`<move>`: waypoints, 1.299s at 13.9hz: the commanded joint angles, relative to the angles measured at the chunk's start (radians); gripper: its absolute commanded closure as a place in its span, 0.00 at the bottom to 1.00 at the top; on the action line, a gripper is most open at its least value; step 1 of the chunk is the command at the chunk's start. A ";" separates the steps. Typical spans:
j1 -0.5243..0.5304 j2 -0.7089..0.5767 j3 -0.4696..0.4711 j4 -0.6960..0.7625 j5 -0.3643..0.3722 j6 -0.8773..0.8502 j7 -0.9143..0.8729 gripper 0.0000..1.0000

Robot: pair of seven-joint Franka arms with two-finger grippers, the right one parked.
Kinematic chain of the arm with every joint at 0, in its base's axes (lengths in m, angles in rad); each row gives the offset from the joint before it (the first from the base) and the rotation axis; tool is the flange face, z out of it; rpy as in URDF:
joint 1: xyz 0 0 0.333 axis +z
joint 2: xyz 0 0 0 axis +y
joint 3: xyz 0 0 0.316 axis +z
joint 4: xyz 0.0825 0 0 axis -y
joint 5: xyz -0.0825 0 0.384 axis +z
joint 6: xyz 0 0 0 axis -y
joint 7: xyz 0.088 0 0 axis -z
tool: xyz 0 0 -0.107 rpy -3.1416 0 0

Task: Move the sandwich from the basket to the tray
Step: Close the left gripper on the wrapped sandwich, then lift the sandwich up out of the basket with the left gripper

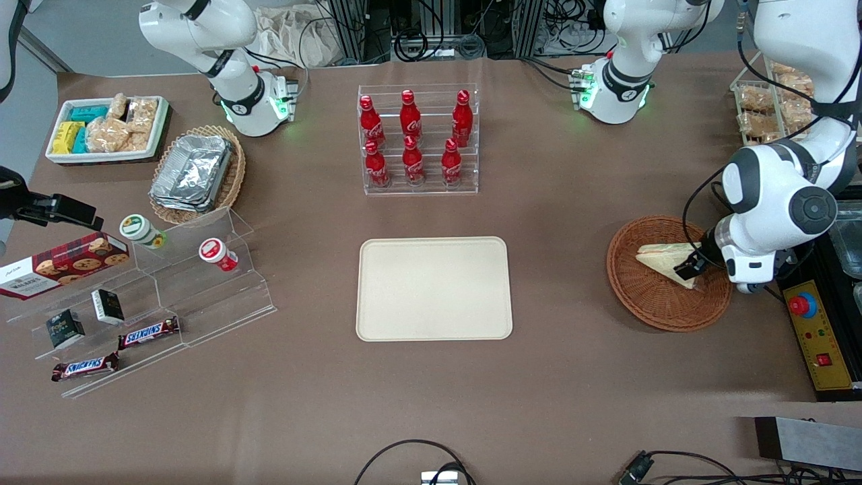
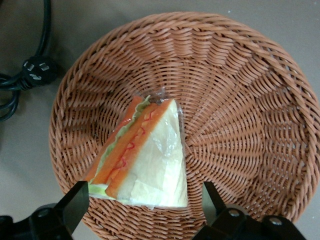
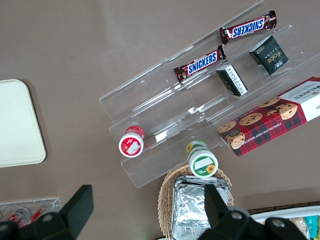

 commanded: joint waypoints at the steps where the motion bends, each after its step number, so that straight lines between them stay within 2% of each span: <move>1: 0.000 0.001 0.001 0.045 0.024 -0.017 -0.074 0.00; 3: -0.003 0.002 -0.003 0.066 0.028 -0.072 -0.094 0.00; 8: 0.006 0.026 0.003 0.035 0.030 -0.067 -0.107 0.00; 14: 0.006 0.115 0.003 0.009 0.028 0.069 -0.145 0.00; 15: 0.005 0.122 0.003 0.015 0.025 0.069 -0.151 0.14; 16: 0.003 0.120 0.001 0.018 0.024 0.071 -0.177 0.68; 17: 0.003 0.116 0.001 0.016 0.025 0.069 -0.196 1.00; 18: -0.001 0.116 -0.002 0.019 0.025 0.069 -0.208 1.00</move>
